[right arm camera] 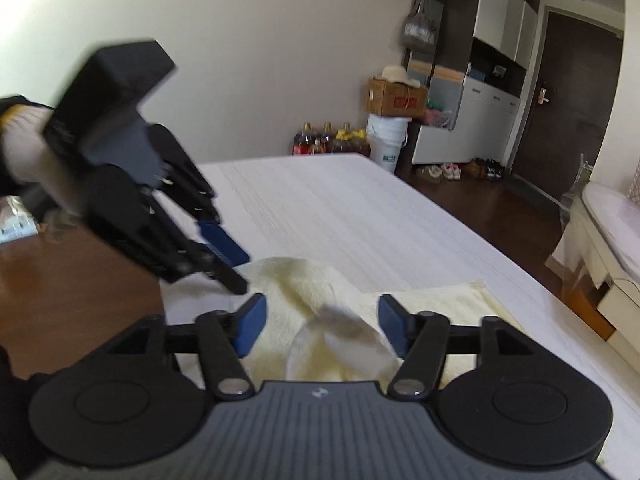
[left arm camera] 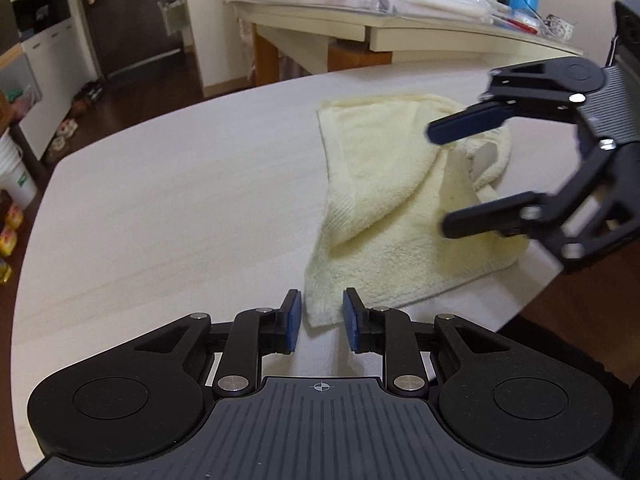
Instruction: Fold towel
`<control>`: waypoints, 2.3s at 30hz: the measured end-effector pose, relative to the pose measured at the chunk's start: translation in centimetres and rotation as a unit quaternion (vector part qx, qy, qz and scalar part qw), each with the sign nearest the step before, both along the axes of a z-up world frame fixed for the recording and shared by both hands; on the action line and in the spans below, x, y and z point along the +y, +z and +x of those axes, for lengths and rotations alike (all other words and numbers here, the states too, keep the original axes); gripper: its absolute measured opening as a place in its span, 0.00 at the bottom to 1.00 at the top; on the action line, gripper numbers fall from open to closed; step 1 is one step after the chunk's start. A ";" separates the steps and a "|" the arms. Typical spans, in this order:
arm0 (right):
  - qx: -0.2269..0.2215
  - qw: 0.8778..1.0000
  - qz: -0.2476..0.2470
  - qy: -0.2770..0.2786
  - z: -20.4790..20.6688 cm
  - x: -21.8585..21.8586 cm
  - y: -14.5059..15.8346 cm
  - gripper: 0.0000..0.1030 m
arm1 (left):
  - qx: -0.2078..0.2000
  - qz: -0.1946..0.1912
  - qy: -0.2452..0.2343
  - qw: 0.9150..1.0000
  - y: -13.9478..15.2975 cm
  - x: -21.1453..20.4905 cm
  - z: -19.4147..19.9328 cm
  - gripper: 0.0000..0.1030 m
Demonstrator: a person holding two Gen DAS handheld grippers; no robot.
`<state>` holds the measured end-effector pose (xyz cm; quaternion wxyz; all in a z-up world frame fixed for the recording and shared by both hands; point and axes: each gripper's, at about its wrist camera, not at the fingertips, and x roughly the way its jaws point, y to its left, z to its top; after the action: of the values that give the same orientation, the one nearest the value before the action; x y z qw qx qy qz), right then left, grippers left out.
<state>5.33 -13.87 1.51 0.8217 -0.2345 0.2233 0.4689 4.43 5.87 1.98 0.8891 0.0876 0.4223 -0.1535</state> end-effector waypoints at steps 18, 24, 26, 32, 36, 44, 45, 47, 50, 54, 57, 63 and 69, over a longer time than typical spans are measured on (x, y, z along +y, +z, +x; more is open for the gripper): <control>0.038 0.964 -0.068 -0.253 -6.0 -12.0 -1.2 0.30 | -0.087 0.012 -0.105 0.991 2.4 -6.9 10.8 0.29; 0.011 0.956 0.030 -0.291 -4.0 -13.9 1.2 0.34 | -0.075 0.041 -0.128 0.988 -0.1 -9.7 14.3 0.28; 0.001 0.953 0.026 -0.302 -2.7 -14.2 1.1 0.34 | -0.064 0.041 -0.128 0.989 -1.1 -10.0 15.2 0.27; -0.016 0.951 0.011 -0.310 2.9 -14.6 0.2 0.35 | -0.052 0.027 -0.116 0.991 -2.1 -9.4 16.2 0.27; -0.021 0.957 -0.029 -0.288 6.6 -13.3 -1.8 0.35 | -0.068 0.050 -0.095 0.992 -2.2 -8.1 16.4 0.30; -0.034 0.960 -0.071 -0.269 9.1 -13.7 -3.5 0.38 | -0.072 0.052 -0.061 0.994 -2.1 -6.1 18.3 0.35; -0.043 0.959 -0.075 -0.269 9.5 -13.9 -3.6 0.39 | -0.075 0.058 -0.061 0.994 -2.1 -6.2 18.5 0.35; -0.053 0.955 -0.079 -0.280 10.6 -14.6 -3.7 0.40 | -0.080 0.069 -0.060 0.993 -2.1 -6.5 18.7 0.35; -0.060 0.952 -0.083 -0.288 12.0 -15.2 -3.9 0.42 | -0.082 0.075 -0.056 0.992 -2.1 -6.6 19.1 0.35; -0.071 0.953 -0.090 -0.281 13.4 -14.7 -4.1 0.41 | -0.083 0.076 -0.039 0.993 -2.1 -6.3 18.8 0.35; -0.081 0.955 -0.095 -0.268 14.3 -13.7 -4.3 0.41 | -0.084 0.077 -0.018 0.993 -2.1 -5.8 18.4 0.35; -0.085 0.958 -0.088 -0.261 16.1 -13.0 -4.1 0.43 | -0.077 0.073 0.010 0.994 -1.9 -5.3 18.3 0.34; -0.079 0.963 -0.011 -0.258 10.7 -15.7 -1.2 0.43 | -0.083 0.055 0.007 0.995 -0.5 -5.6 15.2 0.35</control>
<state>16.05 -29.60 0.32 0.9271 -0.2141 0.2161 0.2190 19.65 0.25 1.47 0.9158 0.1458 0.3556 -0.1163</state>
